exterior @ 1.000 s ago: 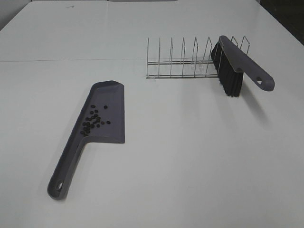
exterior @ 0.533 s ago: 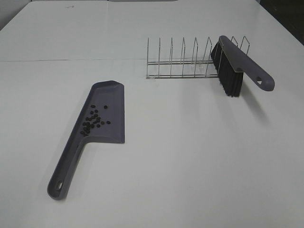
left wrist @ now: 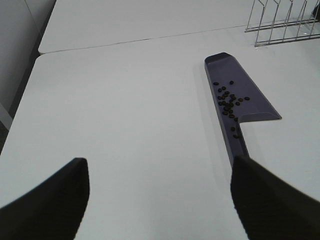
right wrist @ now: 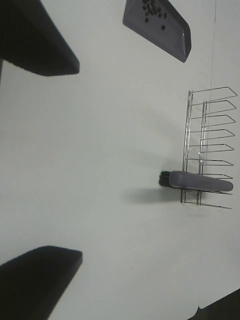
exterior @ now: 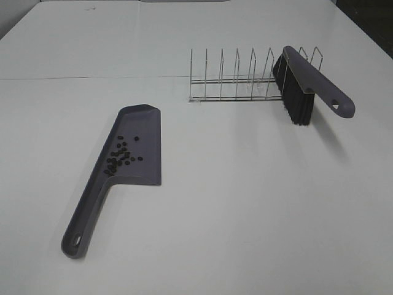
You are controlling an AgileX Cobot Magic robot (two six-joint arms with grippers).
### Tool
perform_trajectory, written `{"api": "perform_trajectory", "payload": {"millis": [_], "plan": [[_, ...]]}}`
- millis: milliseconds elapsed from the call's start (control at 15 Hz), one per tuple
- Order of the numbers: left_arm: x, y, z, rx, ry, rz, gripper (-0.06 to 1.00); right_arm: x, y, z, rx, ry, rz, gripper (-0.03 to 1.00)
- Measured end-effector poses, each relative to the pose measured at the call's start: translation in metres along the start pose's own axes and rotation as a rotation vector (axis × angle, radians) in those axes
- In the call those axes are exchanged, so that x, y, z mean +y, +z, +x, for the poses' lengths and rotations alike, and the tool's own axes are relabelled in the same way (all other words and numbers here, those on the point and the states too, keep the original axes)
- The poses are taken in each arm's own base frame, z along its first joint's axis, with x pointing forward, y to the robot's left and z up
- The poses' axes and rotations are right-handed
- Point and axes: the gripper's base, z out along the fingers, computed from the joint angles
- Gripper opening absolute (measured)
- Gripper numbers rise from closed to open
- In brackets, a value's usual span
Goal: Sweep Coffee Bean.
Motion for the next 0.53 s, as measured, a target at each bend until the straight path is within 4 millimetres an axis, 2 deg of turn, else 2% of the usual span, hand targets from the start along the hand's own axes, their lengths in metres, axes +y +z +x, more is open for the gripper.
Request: {"api": "perform_trajectory", "payload": {"millis": [533], "plan": [[0.0,0.0,0.0,0.0,0.0,0.0,0.71,0.0,0.0,0.0,0.0,0.0,0.0,0.79]]}}
